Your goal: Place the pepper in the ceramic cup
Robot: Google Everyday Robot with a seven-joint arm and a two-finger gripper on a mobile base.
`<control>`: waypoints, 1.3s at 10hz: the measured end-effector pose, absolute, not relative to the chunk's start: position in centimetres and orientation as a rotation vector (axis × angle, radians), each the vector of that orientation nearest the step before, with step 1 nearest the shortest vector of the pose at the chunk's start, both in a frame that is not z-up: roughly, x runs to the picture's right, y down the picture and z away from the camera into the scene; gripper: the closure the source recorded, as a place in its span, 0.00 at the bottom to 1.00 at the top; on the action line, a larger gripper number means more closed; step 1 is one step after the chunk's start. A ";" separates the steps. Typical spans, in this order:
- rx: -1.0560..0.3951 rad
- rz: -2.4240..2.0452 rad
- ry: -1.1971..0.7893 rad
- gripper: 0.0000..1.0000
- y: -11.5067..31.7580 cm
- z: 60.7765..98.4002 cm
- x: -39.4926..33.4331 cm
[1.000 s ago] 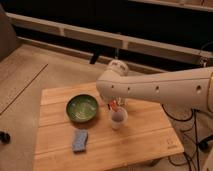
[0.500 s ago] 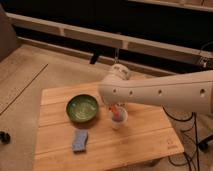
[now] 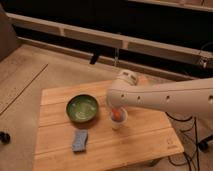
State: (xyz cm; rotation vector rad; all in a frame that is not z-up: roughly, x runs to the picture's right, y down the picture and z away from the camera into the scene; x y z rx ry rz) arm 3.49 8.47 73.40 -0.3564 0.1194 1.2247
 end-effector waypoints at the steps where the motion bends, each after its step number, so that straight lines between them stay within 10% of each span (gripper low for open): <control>1: -0.361 1.225 0.109 1.00 8.4 73.8 3.2; 4: -0.385 1.221 0.086 0.92 8.8 74.7 2.4; 11: -0.388 1.243 0.086 0.23 8.9 73.9 3.3; 13: -0.394 1.245 0.089 0.20 9.2 73.8 3.4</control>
